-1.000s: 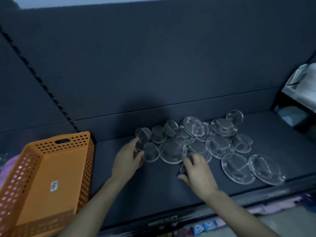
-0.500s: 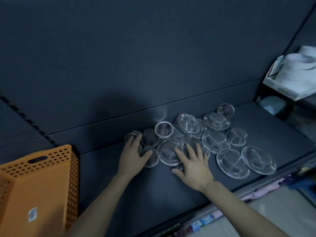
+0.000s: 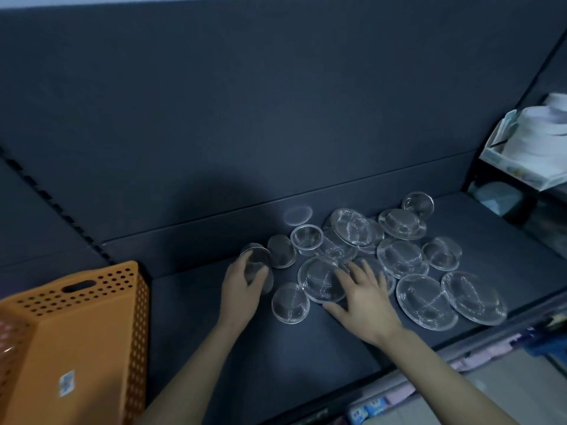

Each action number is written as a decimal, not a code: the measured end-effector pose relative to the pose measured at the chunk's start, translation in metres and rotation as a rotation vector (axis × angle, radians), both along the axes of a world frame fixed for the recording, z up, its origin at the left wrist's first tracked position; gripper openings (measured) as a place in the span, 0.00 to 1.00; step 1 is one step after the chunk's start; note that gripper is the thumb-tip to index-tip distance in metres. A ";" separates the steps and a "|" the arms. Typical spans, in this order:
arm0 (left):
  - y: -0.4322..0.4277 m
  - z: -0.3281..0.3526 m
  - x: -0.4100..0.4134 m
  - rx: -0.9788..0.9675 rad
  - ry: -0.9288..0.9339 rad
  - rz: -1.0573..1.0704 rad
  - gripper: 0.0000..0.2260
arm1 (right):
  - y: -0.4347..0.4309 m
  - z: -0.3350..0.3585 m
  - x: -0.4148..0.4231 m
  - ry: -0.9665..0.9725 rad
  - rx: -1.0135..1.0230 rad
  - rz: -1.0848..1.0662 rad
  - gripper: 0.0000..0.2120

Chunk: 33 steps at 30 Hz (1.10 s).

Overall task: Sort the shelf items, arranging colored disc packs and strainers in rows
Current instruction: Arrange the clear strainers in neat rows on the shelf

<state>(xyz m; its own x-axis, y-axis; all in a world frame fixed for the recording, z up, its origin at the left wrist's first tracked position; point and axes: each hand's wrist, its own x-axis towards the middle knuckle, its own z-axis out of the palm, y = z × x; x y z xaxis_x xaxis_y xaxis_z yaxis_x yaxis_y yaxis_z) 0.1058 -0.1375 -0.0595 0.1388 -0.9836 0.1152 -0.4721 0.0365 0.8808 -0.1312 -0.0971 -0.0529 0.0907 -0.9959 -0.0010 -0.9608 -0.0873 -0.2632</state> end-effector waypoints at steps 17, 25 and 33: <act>0.038 -0.002 0.044 0.215 -0.331 0.315 0.26 | -0.052 0.025 0.087 -0.149 0.040 0.424 0.26; 0.029 0.001 0.076 0.204 -0.274 0.416 0.30 | -0.101 0.037 0.133 -0.136 0.101 0.499 0.30; 0.017 -0.004 0.093 0.205 -0.305 0.378 0.29 | -0.102 0.024 0.148 -0.115 0.144 0.672 0.27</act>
<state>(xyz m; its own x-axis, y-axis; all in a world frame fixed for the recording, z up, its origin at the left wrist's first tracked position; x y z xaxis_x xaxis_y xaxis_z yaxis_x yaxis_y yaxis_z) 0.1989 -0.1201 -0.0640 0.4787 -0.8778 0.0160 -0.6547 -0.3448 0.6727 0.0169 -0.1995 -0.0292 0.6947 -0.7146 -0.0817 -0.6759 -0.6098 -0.4138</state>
